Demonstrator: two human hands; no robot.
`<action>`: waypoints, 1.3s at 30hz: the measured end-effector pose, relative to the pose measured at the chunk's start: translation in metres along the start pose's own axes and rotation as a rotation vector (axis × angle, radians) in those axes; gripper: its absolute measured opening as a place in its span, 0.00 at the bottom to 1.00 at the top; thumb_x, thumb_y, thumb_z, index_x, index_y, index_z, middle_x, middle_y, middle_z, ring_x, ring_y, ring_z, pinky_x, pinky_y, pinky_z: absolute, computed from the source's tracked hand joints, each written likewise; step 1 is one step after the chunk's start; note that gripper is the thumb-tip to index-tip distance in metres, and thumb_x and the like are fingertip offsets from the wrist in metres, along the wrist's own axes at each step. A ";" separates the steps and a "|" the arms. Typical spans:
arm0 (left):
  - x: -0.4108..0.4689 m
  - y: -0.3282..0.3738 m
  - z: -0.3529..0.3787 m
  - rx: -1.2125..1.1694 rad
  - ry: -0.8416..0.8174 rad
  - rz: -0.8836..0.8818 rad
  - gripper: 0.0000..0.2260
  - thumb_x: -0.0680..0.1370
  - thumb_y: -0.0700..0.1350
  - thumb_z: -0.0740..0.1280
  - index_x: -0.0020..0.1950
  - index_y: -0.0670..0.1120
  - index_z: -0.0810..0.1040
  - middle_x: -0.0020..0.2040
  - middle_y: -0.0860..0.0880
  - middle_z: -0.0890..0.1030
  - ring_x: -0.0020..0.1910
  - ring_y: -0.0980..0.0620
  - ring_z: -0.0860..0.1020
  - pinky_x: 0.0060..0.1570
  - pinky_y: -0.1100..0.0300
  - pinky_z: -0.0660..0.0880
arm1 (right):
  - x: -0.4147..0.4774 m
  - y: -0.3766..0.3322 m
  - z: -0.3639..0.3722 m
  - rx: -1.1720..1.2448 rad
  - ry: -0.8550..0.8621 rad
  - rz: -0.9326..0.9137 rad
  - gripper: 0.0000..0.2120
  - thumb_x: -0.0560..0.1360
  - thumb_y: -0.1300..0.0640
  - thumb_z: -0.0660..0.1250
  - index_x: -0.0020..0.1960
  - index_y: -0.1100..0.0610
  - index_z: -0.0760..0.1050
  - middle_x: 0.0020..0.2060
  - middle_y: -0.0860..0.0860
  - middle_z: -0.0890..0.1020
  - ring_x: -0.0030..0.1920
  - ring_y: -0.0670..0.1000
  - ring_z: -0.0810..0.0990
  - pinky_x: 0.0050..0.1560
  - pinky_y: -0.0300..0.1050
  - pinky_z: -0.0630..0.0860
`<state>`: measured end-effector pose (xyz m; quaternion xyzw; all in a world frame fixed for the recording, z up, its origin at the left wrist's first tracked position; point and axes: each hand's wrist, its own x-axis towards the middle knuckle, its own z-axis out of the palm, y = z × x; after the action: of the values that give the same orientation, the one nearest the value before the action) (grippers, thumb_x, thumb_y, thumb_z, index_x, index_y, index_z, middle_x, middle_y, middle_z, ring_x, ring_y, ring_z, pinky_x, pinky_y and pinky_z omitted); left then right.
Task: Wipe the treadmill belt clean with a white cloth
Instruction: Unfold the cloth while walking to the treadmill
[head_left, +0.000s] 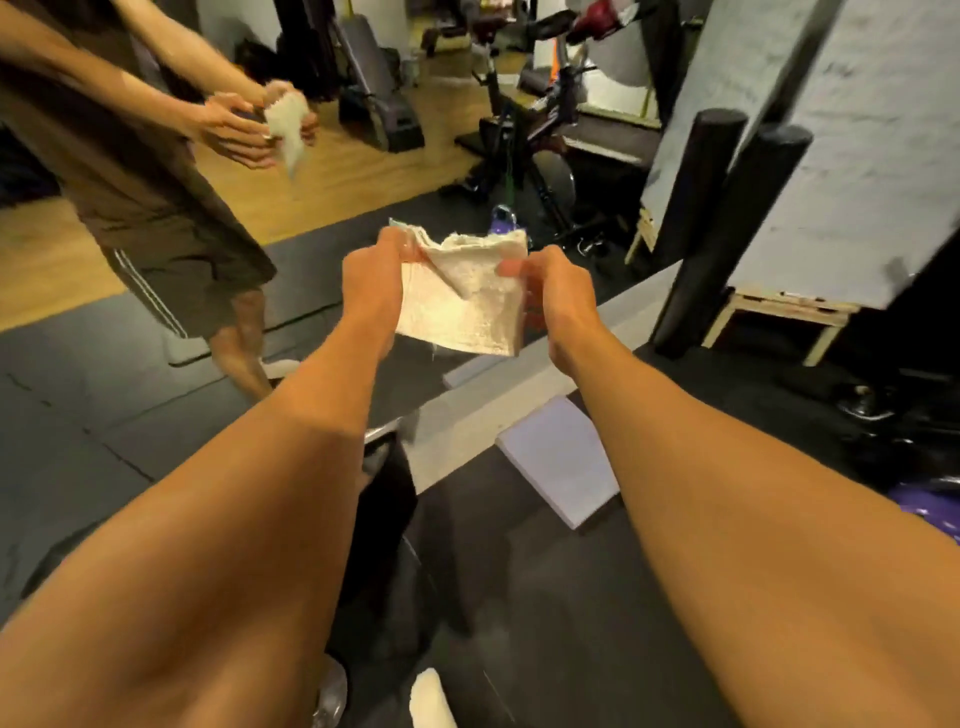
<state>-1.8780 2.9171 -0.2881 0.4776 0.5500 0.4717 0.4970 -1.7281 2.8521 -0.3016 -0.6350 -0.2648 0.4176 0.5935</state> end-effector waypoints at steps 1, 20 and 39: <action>-0.017 0.015 0.021 0.005 -0.057 0.026 0.08 0.75 0.46 0.65 0.38 0.45 0.78 0.36 0.49 0.76 0.38 0.48 0.76 0.38 0.56 0.72 | -0.009 -0.014 -0.029 0.006 0.024 -0.032 0.10 0.70 0.56 0.68 0.48 0.60 0.82 0.42 0.54 0.83 0.40 0.54 0.79 0.40 0.49 0.75; -0.298 0.131 0.465 0.171 -0.987 0.339 0.27 0.70 0.39 0.73 0.68 0.49 0.72 0.57 0.48 0.75 0.53 0.49 0.76 0.53 0.50 0.77 | -0.138 -0.156 -0.517 -0.066 0.717 -0.427 0.20 0.68 0.65 0.66 0.58 0.53 0.79 0.53 0.53 0.81 0.55 0.56 0.78 0.51 0.55 0.80; -0.767 0.144 0.753 0.096 -1.902 0.516 0.09 0.62 0.42 0.66 0.41 0.47 0.77 0.42 0.48 0.78 0.47 0.46 0.74 0.44 0.52 0.68 | -0.404 -0.153 -0.925 -0.273 1.277 -0.322 0.12 0.71 0.71 0.64 0.49 0.61 0.82 0.39 0.51 0.81 0.45 0.50 0.77 0.43 0.40 0.75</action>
<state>-1.0808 2.2019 -0.1174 0.7829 -0.1813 -0.0377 0.5939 -1.1289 2.0470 -0.1141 -0.7794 -0.0035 -0.1706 0.6029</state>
